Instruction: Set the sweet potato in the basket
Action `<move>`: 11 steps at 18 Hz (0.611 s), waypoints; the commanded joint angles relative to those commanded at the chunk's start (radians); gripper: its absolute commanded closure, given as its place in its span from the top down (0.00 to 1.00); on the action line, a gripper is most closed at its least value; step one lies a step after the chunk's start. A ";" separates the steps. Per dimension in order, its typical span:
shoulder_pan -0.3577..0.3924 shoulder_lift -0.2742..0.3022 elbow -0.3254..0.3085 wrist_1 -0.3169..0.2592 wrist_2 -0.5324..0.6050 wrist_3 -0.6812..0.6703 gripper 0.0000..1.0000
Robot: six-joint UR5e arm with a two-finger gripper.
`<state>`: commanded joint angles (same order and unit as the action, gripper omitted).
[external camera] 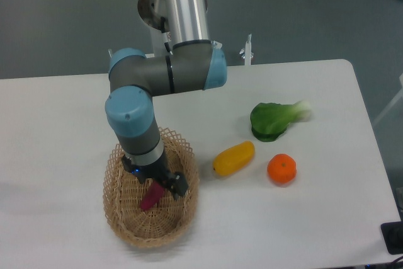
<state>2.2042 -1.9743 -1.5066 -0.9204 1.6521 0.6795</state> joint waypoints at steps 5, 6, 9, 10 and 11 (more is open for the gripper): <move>0.104 0.064 0.035 -0.072 0.000 0.159 1.00; 0.129 0.084 0.035 -0.113 -0.002 0.201 1.00; 0.186 0.115 0.039 -0.190 -0.006 0.380 1.00; 0.206 0.118 0.037 -0.202 -0.003 0.449 1.00; 0.225 0.124 0.037 -0.216 -0.005 0.501 1.00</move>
<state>2.4296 -1.8500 -1.4696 -1.1365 1.6475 1.1806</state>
